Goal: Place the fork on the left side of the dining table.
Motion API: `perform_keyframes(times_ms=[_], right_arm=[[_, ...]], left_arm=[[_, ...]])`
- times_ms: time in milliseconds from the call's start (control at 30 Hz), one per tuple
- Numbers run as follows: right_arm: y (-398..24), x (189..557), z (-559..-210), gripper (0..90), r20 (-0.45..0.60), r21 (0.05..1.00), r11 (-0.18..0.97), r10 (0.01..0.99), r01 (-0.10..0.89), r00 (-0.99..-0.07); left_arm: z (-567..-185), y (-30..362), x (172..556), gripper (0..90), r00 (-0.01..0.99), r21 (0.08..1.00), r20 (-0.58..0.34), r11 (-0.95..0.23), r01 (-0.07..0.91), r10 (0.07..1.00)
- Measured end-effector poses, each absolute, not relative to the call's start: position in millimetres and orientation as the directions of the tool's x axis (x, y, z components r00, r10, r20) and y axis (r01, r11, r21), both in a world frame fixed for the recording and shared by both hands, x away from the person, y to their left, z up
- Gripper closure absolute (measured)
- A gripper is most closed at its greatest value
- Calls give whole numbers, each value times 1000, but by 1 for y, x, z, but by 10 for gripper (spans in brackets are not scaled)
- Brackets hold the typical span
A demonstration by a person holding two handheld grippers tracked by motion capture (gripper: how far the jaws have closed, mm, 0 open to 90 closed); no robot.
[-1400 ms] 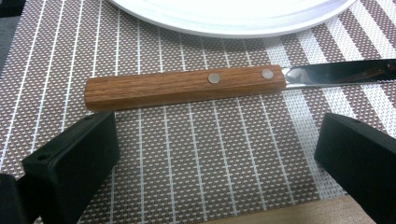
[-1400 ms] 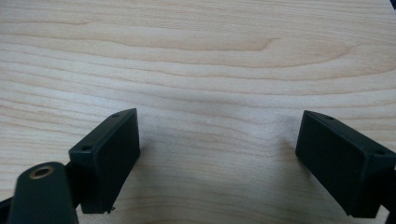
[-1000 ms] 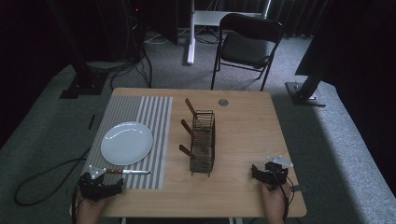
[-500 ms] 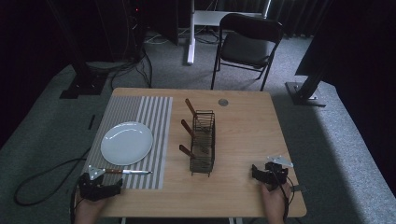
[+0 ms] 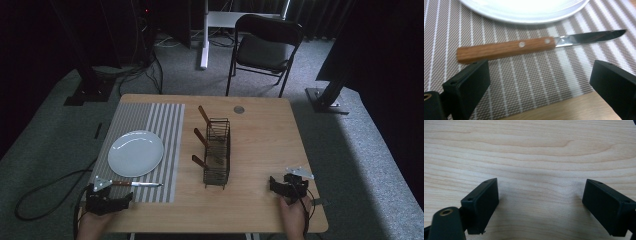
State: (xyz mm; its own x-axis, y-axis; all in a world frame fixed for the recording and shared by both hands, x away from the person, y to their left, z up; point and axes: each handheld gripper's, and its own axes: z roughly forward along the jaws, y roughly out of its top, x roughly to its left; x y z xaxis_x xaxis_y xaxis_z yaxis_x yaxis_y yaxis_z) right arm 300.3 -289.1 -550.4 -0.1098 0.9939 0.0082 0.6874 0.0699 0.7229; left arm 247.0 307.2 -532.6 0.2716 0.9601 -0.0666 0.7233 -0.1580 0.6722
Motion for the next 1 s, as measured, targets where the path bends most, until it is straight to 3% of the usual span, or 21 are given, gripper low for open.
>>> perform_keyframes(times_ms=[1000], right_arm=[[-289, 300, -550, 133, 10, 724, 69, 994, 687, -110]], left_arm=[[-502, 258, 283, 42, 429, 706, -112, -232, 669, 896]])
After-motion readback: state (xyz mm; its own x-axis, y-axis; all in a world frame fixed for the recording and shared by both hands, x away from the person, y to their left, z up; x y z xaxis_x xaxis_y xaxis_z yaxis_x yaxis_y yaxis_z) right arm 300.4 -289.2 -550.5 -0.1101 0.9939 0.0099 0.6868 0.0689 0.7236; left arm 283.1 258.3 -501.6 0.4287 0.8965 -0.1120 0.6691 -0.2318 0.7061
